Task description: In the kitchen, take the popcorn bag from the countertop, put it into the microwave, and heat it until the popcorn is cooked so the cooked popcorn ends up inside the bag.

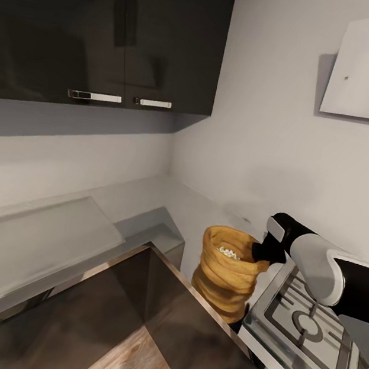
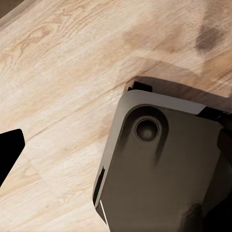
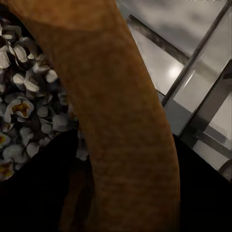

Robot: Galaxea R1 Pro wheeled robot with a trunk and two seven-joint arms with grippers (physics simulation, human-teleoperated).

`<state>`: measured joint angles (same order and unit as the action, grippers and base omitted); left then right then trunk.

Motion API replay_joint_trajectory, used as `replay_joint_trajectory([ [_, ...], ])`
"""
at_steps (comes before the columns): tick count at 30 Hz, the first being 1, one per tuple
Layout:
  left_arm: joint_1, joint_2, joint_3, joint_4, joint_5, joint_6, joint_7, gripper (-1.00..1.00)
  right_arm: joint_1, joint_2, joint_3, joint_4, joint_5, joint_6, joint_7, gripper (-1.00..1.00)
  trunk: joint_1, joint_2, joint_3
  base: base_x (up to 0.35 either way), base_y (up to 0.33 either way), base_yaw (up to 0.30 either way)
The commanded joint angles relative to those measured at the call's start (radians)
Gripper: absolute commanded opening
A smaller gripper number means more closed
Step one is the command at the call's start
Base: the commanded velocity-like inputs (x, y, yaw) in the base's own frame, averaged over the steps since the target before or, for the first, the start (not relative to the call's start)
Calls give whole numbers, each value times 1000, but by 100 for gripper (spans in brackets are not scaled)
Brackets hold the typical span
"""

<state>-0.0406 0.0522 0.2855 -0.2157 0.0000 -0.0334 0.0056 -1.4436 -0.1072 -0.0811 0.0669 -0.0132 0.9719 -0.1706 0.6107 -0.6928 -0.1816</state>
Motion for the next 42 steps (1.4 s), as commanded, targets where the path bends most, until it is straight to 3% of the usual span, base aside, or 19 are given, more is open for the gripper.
replay_joint_trajectory([
  [1, -1, 0, 1, 1, 0, -3, 1, 100, -1, 0, -9, 2, -5, -1, -10, -100, 0, -1, -2, 0, 0, 0],
  [12, -1, 0, 1, 1, 0, -4, 1, 100, -1, 0, -9, 1, -5, -1, -12, -100, 0, -1, -1, 0, 0, 0],
  [22, -1, 0, 1, 1, 0, -3, 1, 100, -1, 0, -14, -1, -6, 1, -12, -100, 0, -1, 14, 0, 0, 0],
  [28, -1, 0, 1, 1, 0, -3, 1, 100, -1, -1, -81, -4, -5, 4, -15, -100, 0, -1, 24, 0, 0, 0],
  [42, -1, 0, 1, 1, 0, -3, 1, 100, -2, -15, -97, -59, -5, 31, -15, -100, 0, -1, 47, 0, 0, 0],
])
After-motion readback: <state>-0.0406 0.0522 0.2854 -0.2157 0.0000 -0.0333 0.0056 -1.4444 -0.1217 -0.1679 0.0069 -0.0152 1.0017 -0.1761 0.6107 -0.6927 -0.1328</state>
